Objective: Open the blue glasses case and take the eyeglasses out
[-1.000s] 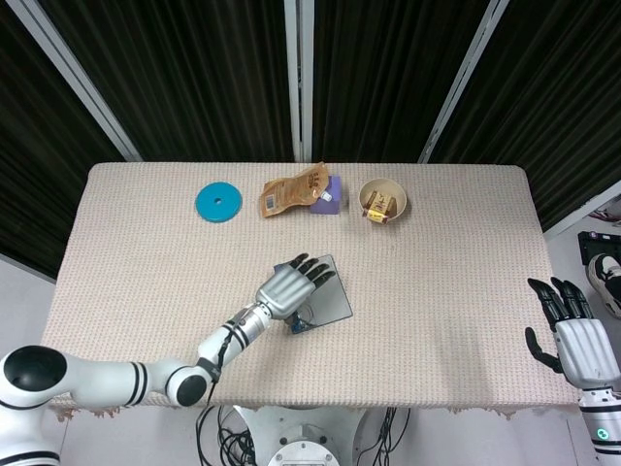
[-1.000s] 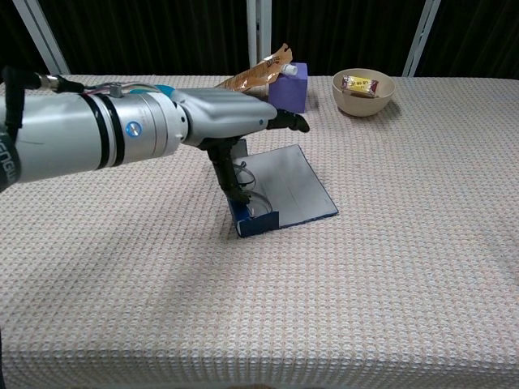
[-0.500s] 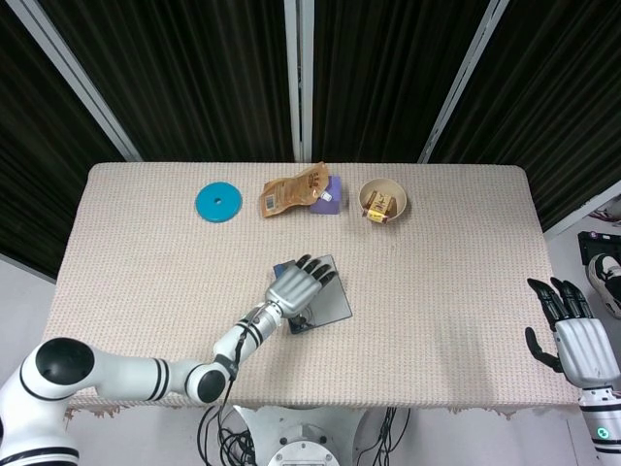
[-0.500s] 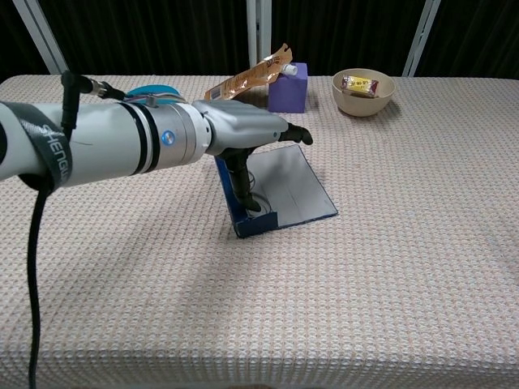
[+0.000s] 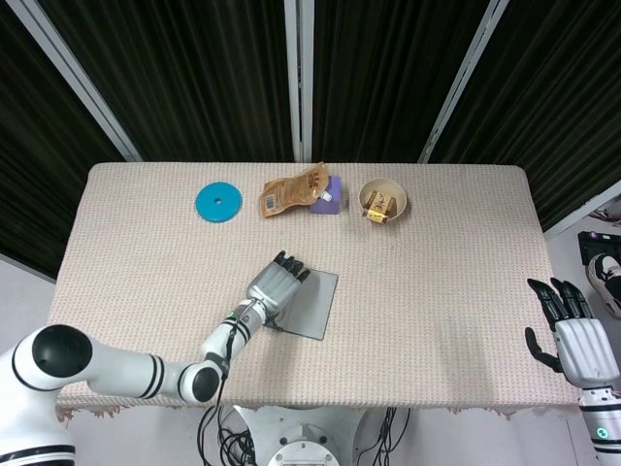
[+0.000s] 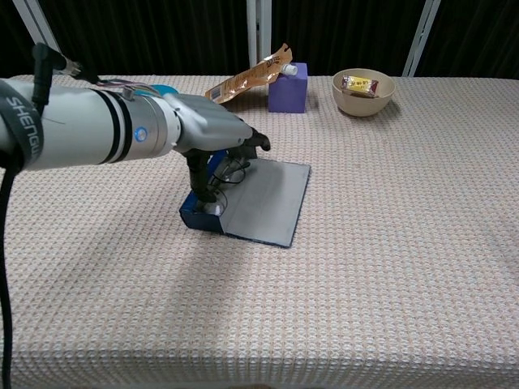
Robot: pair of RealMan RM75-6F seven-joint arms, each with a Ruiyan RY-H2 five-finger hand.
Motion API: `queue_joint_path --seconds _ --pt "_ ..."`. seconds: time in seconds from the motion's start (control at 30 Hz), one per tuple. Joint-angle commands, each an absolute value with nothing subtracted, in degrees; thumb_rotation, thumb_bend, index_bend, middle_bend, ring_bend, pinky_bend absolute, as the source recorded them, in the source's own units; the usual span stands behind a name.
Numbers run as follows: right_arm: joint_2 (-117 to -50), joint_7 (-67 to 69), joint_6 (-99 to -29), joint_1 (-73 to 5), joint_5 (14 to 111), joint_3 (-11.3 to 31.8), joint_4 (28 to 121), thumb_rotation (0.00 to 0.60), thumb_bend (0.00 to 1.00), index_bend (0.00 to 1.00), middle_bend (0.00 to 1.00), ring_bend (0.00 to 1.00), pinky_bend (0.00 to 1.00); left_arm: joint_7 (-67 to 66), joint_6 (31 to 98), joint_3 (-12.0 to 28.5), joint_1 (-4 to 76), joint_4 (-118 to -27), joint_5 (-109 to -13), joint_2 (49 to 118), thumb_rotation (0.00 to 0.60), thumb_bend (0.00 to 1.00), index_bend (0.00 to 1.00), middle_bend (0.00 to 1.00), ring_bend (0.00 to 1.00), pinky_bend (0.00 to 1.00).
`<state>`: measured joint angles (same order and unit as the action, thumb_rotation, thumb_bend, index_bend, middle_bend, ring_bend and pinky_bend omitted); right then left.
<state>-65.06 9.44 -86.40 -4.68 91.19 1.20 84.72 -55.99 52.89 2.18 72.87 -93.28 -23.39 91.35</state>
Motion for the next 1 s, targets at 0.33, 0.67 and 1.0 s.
queue_joint_path --seconds 0.33,0.67,1.0 --pt "-64.5 8.1 -86.8 -4.3 91.1 1.2 86.2 0.6 0.45 0.0 0.13 0.0 0.0 -58.7 57.8 -0.9 72.2 -90.5 -21.4 89.5 0.6 0.15 0.03 0.04 0.0 0.0" --pt "-64.4 7.3 -87.0 -4.2 91.2 1.2 86.9 0.6 0.45 0.0 0.14 0.0 0.0 -56.0 57.1 -1.2 69.5 -83.7 -24.3 90.6 0.6 0.15 0.02 0.03 0.0 0.0" --pt "-64.2 7.5 -87.2 -3.7 90.8 1.2 86.9 0.6 0.45 0.0 0.14 0.0 0.0 -46.3 52.0 1.8 66.6 -74.2 -33.0 93.2 0.6 0.15 0.07 0.05 0.0 0.0"
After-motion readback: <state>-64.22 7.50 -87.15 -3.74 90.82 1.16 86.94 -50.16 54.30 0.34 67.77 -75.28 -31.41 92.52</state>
